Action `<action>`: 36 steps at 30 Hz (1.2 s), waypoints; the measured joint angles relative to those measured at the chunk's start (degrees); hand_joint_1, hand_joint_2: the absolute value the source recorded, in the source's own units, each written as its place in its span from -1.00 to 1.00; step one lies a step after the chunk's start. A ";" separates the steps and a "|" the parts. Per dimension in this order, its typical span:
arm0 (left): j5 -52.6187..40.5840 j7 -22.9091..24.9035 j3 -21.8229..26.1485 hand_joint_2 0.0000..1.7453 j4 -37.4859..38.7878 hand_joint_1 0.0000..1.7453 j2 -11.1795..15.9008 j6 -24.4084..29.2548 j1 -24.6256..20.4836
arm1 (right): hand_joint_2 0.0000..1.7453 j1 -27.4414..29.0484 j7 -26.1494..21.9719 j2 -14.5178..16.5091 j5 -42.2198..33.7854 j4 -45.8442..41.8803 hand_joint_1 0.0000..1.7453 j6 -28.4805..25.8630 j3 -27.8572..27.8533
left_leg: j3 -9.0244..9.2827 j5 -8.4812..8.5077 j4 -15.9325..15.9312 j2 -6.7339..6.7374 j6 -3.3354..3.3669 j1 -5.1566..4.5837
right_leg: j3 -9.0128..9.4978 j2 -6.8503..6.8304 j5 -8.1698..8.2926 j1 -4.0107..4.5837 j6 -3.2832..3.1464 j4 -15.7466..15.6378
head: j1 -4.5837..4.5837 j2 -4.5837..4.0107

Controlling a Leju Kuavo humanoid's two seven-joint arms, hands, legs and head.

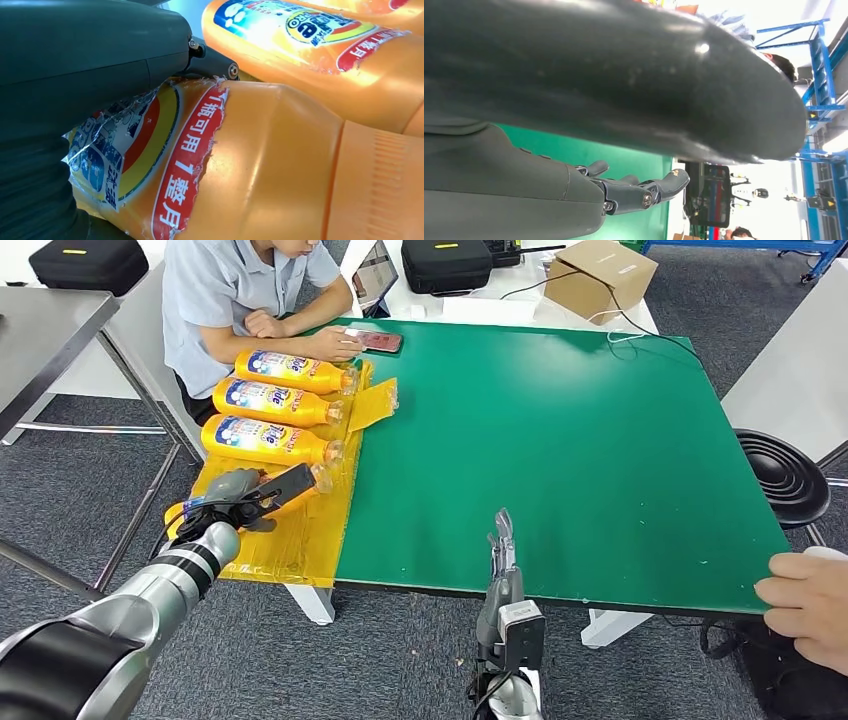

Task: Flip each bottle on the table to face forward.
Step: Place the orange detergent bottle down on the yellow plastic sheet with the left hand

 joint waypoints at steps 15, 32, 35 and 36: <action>-4.29 -11.66 -2.49 1.00 -1.46 -1.00 -2.89 -3.15 3.26 | -1.00 0.04 0.00 0.14 1.86 0.87 -1.00 -1.39 -0.79 | 0.06 0.03 0.00 -0.45 0.03 -0.04 | 0.24 -0.33 -0.08 -0.07 -0.03 -0.03 | 0.00 0.00; 29.96 -31.16 10.30 1.00 -13.35 -1.00 -6.33 -20.96 13.06 | -1.00 0.69 0.00 -1.45 3.25 0.87 -1.00 -8.51 2.52 | 0.13 0.04 0.00 -0.68 0.05 -0.04 | 0.36 -0.58 -0.17 -0.08 0.10 -0.03 | -0.01 0.00; 36.85 -32.80 12.90 1.00 -17.60 -1.00 -7.05 -21.57 15.89 | -1.00 0.72 0.00 -1.89 3.62 0.87 -1.00 -9.37 3.15 | 0.03 0.04 0.00 -0.61 0.05 -0.03 | 0.23 -0.57 -0.17 -0.06 0.10 -0.03 | -0.01 0.00; 38.48 -33.46 13.54 1.00 -19.28 -1.00 -7.33 -20.81 16.87 | -1.00 0.71 0.00 -2.08 3.67 0.87 -1.00 -9.60 3.38 | -0.01 0.04 0.00 -0.60 0.05 -0.03 | 0.19 -0.56 -0.17 -0.06 0.10 -0.03 | 0.00 0.00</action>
